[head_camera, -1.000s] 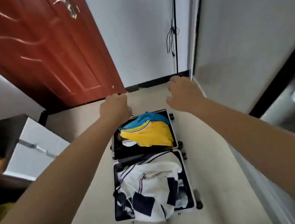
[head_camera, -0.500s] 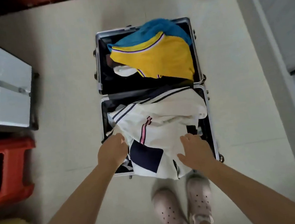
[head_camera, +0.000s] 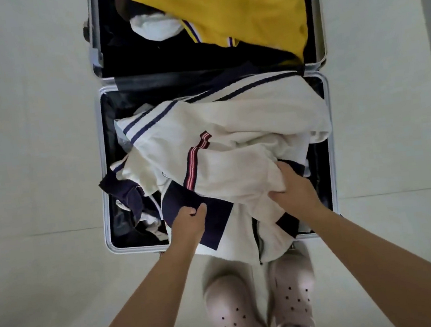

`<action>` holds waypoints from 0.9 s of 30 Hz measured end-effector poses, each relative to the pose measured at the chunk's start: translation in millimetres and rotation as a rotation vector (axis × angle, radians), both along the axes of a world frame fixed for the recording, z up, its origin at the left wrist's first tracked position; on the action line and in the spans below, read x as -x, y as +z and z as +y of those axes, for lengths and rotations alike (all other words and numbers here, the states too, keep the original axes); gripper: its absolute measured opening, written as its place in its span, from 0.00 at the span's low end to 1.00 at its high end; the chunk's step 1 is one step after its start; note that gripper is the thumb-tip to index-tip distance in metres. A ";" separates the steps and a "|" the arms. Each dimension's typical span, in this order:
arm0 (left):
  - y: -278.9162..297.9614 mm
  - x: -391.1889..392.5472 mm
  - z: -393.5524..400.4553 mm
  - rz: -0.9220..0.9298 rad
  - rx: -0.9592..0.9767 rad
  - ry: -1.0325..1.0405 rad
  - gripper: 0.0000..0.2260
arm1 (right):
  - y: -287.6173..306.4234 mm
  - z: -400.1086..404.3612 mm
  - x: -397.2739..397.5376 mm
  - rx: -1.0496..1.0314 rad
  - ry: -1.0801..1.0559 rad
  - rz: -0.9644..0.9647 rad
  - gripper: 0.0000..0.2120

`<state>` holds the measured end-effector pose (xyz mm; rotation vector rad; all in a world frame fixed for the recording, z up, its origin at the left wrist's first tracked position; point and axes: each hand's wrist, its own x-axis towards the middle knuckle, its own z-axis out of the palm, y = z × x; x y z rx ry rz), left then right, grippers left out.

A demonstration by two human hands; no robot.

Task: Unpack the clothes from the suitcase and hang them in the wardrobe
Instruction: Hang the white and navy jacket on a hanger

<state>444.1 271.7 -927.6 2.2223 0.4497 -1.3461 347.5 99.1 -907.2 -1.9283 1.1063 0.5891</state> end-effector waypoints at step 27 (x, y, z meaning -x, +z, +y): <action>455.4 -105.0 -93.5 -0.204 0.630 0.125 0.12 | 457.1 -50.5 -37.0 -0.072 -0.222 -0.730 0.16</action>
